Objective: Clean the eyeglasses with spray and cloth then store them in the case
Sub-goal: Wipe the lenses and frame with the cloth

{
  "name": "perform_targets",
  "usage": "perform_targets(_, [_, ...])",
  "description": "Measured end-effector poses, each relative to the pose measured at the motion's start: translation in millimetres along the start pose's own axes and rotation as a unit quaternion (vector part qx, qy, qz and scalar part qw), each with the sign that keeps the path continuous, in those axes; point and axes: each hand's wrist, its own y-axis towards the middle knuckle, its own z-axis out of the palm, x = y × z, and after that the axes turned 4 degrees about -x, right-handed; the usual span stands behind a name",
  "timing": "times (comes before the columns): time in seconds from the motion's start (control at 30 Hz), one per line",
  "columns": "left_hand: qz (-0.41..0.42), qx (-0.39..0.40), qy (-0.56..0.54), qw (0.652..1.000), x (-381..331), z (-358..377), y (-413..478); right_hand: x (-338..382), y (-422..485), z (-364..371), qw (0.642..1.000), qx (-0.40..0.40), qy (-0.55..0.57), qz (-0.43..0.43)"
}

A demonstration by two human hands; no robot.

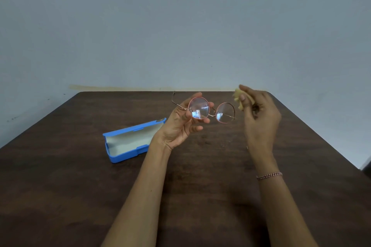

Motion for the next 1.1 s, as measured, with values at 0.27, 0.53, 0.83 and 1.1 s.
perform_targets(0.27, [-0.022,0.006,-0.018,1.000,15,12,16,22,6,23,0.993,0.027,0.015,-0.118])
perform_targets(0.53, [-0.016,-0.003,-0.045,0.999,19,-3,20,-5,-8,26,0.958,0.116,-0.085,-0.249])
perform_targets(0.83, [-0.004,-0.031,-0.029,0.999,21,-2,20,-1,-14,27,0.949,0.143,-0.093,-0.264])
perform_targets(1.1, [-0.032,-0.028,-0.016,0.999,20,-11,17,-3,-15,31,0.931,0.154,-0.112,-0.311])
